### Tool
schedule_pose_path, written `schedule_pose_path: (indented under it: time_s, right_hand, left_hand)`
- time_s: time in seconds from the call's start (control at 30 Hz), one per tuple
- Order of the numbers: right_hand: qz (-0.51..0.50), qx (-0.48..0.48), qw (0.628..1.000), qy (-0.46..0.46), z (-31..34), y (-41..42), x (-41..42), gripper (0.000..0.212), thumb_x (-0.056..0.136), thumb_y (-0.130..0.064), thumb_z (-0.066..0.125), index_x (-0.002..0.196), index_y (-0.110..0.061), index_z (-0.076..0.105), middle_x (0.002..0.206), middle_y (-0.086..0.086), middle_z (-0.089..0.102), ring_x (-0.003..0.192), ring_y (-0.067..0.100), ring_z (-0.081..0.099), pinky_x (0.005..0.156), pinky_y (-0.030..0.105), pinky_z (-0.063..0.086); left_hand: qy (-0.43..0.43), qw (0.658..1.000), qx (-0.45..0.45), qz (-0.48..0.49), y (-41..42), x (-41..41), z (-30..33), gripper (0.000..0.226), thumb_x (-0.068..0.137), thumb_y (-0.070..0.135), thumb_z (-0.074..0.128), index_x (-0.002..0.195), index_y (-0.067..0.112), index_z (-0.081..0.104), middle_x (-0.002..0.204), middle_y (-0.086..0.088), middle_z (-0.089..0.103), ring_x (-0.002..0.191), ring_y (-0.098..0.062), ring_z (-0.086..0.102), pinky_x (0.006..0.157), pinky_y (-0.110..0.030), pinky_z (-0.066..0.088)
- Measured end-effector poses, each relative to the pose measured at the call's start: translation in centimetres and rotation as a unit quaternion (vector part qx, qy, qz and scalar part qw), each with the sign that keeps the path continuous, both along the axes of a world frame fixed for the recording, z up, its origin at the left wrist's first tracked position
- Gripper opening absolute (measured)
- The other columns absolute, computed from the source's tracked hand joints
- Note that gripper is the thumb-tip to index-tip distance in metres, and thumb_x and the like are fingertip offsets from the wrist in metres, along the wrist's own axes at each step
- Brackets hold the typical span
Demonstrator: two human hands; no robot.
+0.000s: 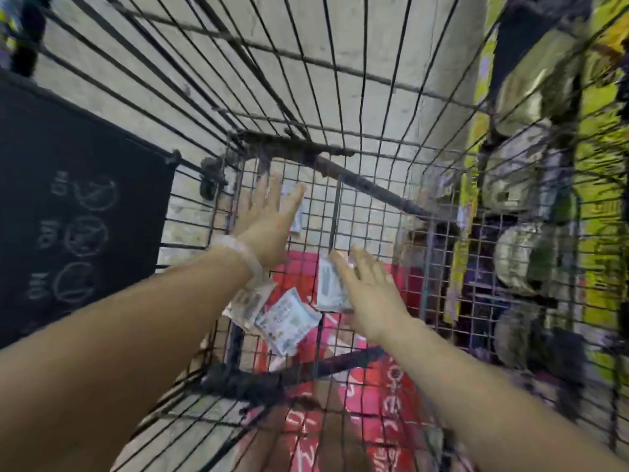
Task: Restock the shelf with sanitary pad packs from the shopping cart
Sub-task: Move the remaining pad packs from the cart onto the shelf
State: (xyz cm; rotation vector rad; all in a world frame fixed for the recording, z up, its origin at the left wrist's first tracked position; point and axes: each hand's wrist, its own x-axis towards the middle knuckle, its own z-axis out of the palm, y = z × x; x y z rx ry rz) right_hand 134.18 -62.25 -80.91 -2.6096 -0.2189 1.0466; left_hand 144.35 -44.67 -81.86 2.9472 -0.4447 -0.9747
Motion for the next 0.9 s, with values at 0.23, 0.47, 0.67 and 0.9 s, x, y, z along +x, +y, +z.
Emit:
schedule_pose_path:
  time_s: [0.23, 0.47, 0.67, 0.9]
  right_hand:
    - [-0.200, 0.050, 0.975, -0.078, -0.9, -3.9, 0.4, 0.073, 0.075, -0.029, 0.072, 0.137, -0.011, 0.037, 0.123, 0.009, 0.049, 0.116, 0.029, 0.044, 0.093, 0.035, 0.036]
    - [-0.366, 0.196, 0.907, -0.073, 0.4, -5.8, 0.6, 0.054, 0.070, -0.023, 0.080, 0.111, -0.027, 0.045, 0.106, -0.005, 0.050, 0.101, 0.013, 0.052, 0.078, 0.022, 0.043]
    - [-0.412, 0.281, 0.867, 0.022, 1.9, -5.6, 0.2, 0.069, 0.072, -0.026, 0.079, 0.124, -0.034, 0.034, 0.108, -0.028, 0.049, 0.089, -0.029, 0.046, 0.069, -0.005, 0.036]
    - [-0.412, 0.314, 0.854, 0.045, 2.3, -5.6, 0.2, 0.057, 0.074, -0.017, 0.078, 0.114, -0.035, 0.041, 0.103, -0.025, 0.054, 0.086, -0.026, 0.051, 0.071, -0.004, 0.038]
  left_hand:
    - [0.032, 0.942, -0.222, 0.251, -1.9, -0.6, -0.3, 0.116, 0.066, 0.027, 0.084, 0.150, 0.028, 0.004, 0.121, -0.012, 0.053, 0.113, -0.030, 0.051, 0.094, -0.041, 0.047]
    - [0.152, 0.740, -0.402, 0.518, -5.6, -3.5, 0.9, 0.067, 0.081, 0.017, 0.074, 0.128, 0.014, 0.027, 0.100, 0.002, 0.056, 0.083, -0.009, 0.060, 0.061, -0.014, 0.052]
    - [0.343, 0.464, -0.463, 0.673, -6.3, -4.4, 1.1, 0.027, 0.092, 0.022, 0.044, 0.102, 0.003, 0.060, 0.094, -0.017, 0.068, 0.081, -0.027, 0.063, 0.066, -0.036, 0.057]
    - [0.380, 0.473, -0.481, 0.633, -5.8, -4.4, 1.2, 0.042, 0.078, 0.037, 0.062, 0.107, 0.006, 0.066, 0.102, -0.013, 0.072, 0.095, -0.027, 0.067, 0.088, -0.046, 0.054]
